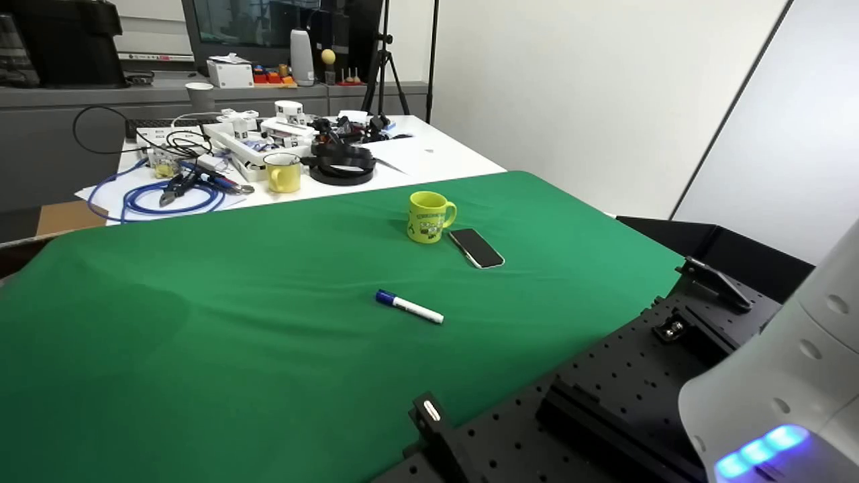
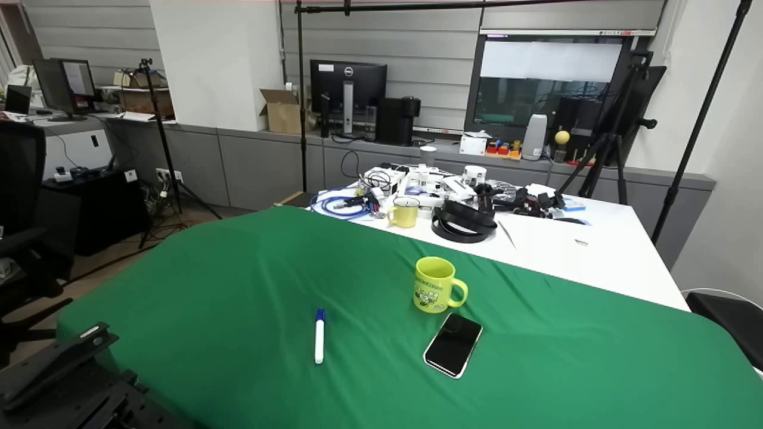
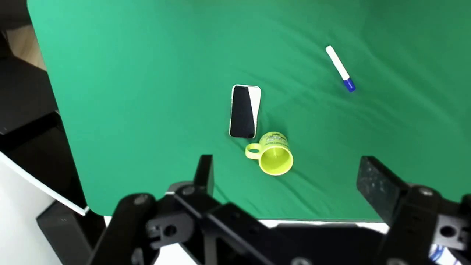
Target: Put the marker in the mug
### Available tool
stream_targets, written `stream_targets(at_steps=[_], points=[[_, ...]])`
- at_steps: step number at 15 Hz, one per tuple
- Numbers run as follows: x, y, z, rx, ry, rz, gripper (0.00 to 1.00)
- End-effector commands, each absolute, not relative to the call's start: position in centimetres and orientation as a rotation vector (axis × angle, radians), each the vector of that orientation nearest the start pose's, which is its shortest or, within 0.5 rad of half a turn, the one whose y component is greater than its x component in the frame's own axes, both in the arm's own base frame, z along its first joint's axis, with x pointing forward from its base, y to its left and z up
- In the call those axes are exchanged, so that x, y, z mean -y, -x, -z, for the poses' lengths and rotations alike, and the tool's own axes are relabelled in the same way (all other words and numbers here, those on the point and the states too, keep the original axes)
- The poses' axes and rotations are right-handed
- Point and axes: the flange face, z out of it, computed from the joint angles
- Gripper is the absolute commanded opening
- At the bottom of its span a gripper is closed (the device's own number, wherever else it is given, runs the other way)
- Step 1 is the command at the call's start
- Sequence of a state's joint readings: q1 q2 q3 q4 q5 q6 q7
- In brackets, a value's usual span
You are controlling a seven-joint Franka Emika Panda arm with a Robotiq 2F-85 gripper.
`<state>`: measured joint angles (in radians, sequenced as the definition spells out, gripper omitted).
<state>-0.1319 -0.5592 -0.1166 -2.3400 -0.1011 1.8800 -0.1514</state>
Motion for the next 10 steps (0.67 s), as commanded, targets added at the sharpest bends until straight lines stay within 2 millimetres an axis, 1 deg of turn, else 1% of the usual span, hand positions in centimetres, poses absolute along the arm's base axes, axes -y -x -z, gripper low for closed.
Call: stream_targets(at_steps=[1,3,5,6,7,8,9,10], points=[[6.7,-39.6,-53.5,0.231,3.169,0.199,1.00],[2.7,-40.3,-52.4,0.409,3.132,0.235,1.00],[-1.4,-40.3,-50.9,0.586,3.076,0.258,1.00],[-3.1,-40.1,-50.2,0.672,3.046,0.269,1.00],[-4.9,-39.9,-49.1,0.762,3.019,0.273,1.00],[-6.3,-39.8,-48.0,0.851,2.986,0.271,1.00],[-7.8,-39.7,-46.4,0.911,2.972,0.243,1.00],[-6.3,-39.9,-48.3,0.811,3.015,0.250,1.00]])
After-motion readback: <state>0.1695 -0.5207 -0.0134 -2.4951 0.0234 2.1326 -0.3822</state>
